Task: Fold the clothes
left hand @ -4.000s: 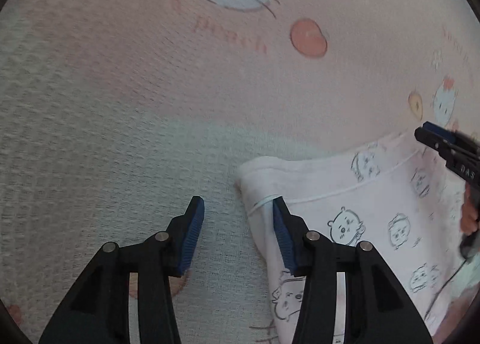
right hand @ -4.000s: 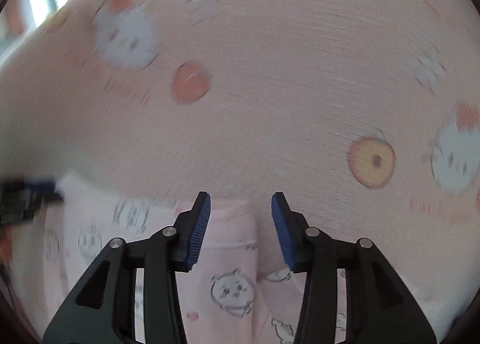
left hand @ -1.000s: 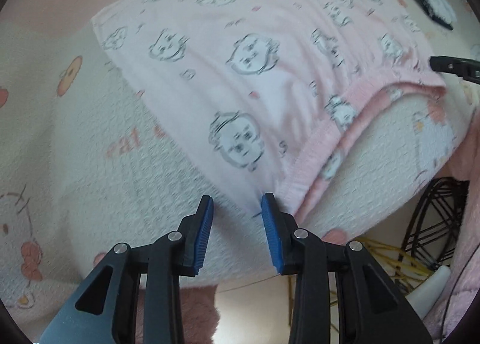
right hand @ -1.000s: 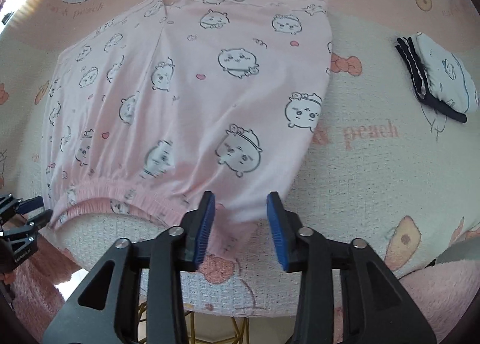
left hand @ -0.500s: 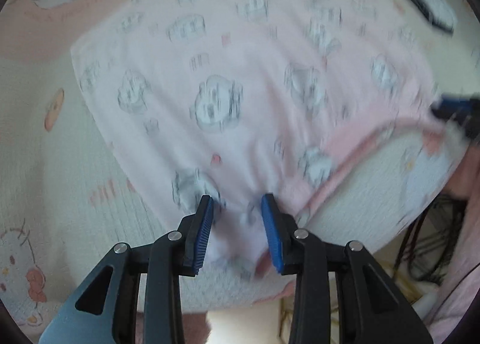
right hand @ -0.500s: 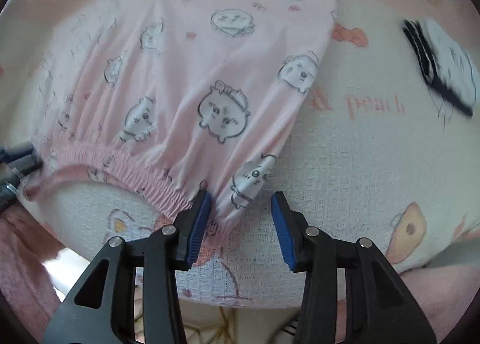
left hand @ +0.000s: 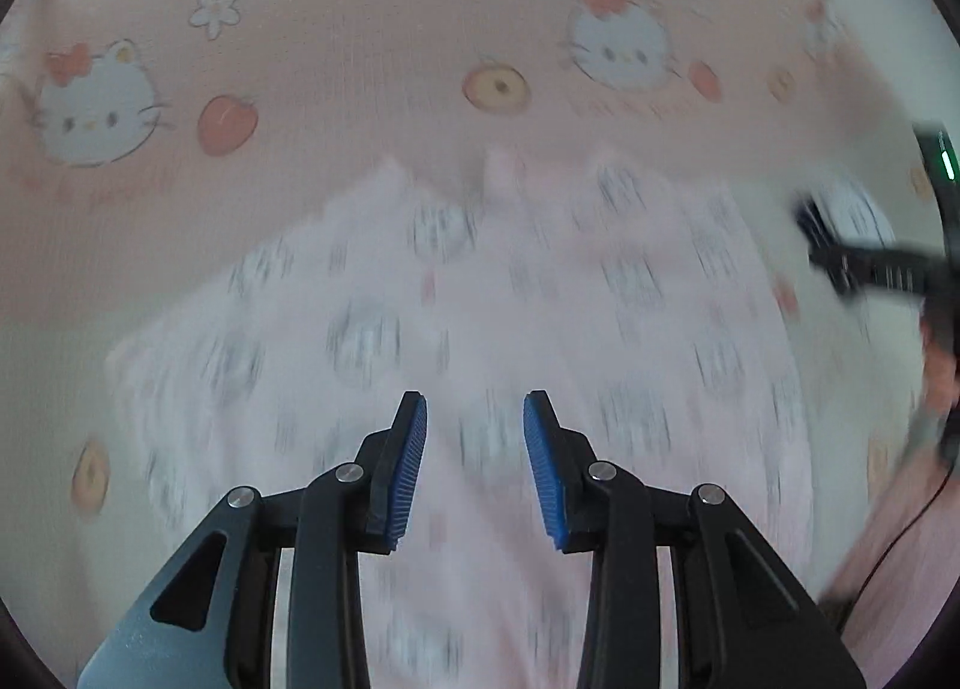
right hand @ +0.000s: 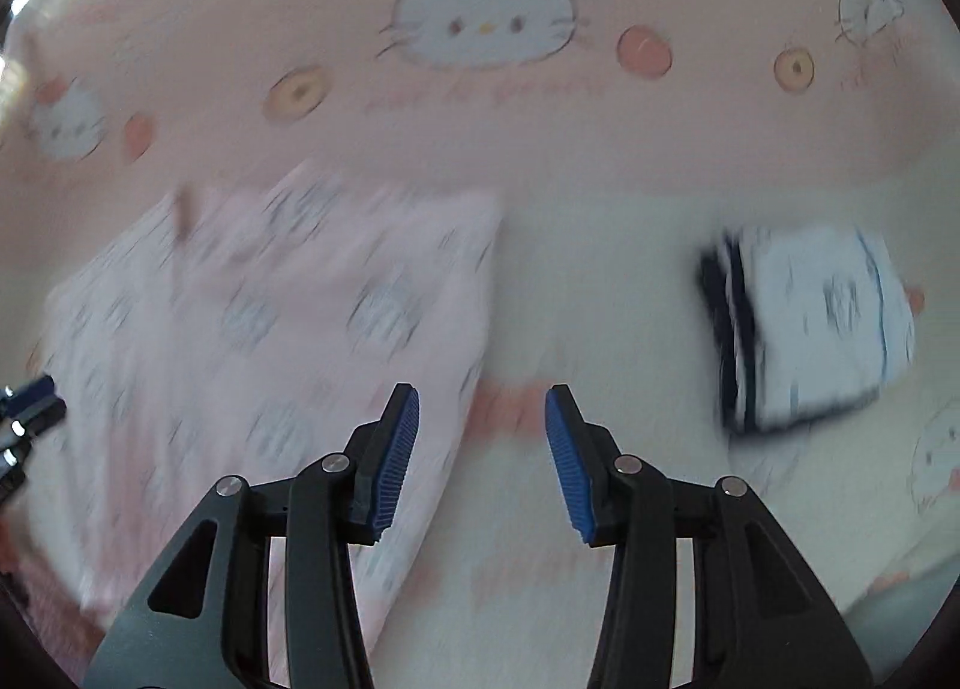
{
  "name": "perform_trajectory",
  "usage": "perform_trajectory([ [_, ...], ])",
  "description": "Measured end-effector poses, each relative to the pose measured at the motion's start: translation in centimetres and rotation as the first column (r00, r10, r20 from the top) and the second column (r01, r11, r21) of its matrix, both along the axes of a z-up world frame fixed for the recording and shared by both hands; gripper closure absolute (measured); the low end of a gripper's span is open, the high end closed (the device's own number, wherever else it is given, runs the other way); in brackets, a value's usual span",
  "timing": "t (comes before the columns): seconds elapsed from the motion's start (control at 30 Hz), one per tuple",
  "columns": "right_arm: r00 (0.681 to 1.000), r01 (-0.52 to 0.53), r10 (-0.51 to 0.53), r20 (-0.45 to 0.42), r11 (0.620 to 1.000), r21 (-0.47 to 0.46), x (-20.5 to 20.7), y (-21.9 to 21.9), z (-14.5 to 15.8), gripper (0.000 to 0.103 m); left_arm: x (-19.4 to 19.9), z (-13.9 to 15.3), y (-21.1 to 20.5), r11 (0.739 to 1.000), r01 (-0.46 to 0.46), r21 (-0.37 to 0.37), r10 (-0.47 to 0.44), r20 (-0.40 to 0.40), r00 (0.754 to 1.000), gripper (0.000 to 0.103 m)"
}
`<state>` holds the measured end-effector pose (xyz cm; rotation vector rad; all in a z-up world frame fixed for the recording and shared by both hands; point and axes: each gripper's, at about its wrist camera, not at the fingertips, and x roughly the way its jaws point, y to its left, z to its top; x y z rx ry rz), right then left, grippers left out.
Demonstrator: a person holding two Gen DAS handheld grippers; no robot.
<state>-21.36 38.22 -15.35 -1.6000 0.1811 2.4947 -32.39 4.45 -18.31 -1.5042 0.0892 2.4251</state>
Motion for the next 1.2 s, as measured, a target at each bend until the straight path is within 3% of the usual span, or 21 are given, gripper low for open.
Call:
perform_trajectory([
  [0.13, 1.000, 0.015, -0.014, -0.003, 0.999, 0.038, -4.6, 2.0, -2.6, 0.058, -5.2, 0.0, 2.4, 0.999, 0.034, -0.002, -0.034, -0.022, 0.999, 0.068],
  [0.23, 0.994, 0.102, -0.102, 0.042, 0.995, 0.006, -6.4, 3.8, -5.3, 0.058, -7.8, -1.5, 4.6, 0.997, 0.071, 0.003, -0.071, -0.024, 0.997, 0.073],
  [0.3, 0.987, 0.144, -0.142, 0.077, 0.989, -0.021, -7.7, 4.3, -7.1, 0.058, -8.6, -2.2, 5.6, 0.996, 0.086, -0.001, -0.086, -0.023, 0.996, 0.074],
  [0.47, 0.985, 0.136, -0.137, 0.107, 0.991, 0.018, -8.7, 4.2, -7.9, 0.058, -9.8, -3.6, 7.3, 0.995, 0.100, 0.021, -0.100, 0.001, 0.995, 0.074],
  [0.57, 0.986, 0.122, -0.123, 0.116, 0.992, 0.011, -8.8, 3.6, -7.9, 0.058, -9.7, -4.3, 8.0, 0.994, 0.110, 0.011, -0.110, 0.018, 0.994, 0.075],
  [0.6, 0.986, 0.120, -0.120, 0.119, 0.993, 0.005, -8.8, 3.4, -7.9, 0.058, -9.7, -4.4, 8.1, 0.994, 0.110, 0.005, -0.110, 0.018, 0.994, 0.079],
  [0.63, 0.986, 0.120, -0.119, 0.119, 0.993, -0.001, -8.8, 3.3, -7.9, 0.058, -9.6, -4.6, 8.2, 0.994, 0.106, -0.006, -0.106, 0.016, 0.994, 0.092],
  [0.7, 0.987, 0.120, -0.118, 0.112, 0.993, -0.011, -9.0, 3.1, -7.7, 0.058, -9.7, -4.6, 8.0, 0.995, 0.096, 0.005, -0.096, 0.011, 0.995, 0.095],
  [1.03, 0.983, 0.175, -0.171, 0.065, 0.982, -0.065, -9.6, 4.4, -6.7, 0.058, -5.9, -0.2, 5.7, 0.996, 0.085, 0.029, -0.080, -0.134, 0.988, 0.096],
  [1.2, 0.986, 0.160, -0.152, 0.069, 0.976, -0.148, -9.9, 3.8, -7.5, 0.058, -5.2, 0.7, 3.9, 0.998, 0.055, 0.036, -0.049, -0.145, 0.988, 0.096],
])
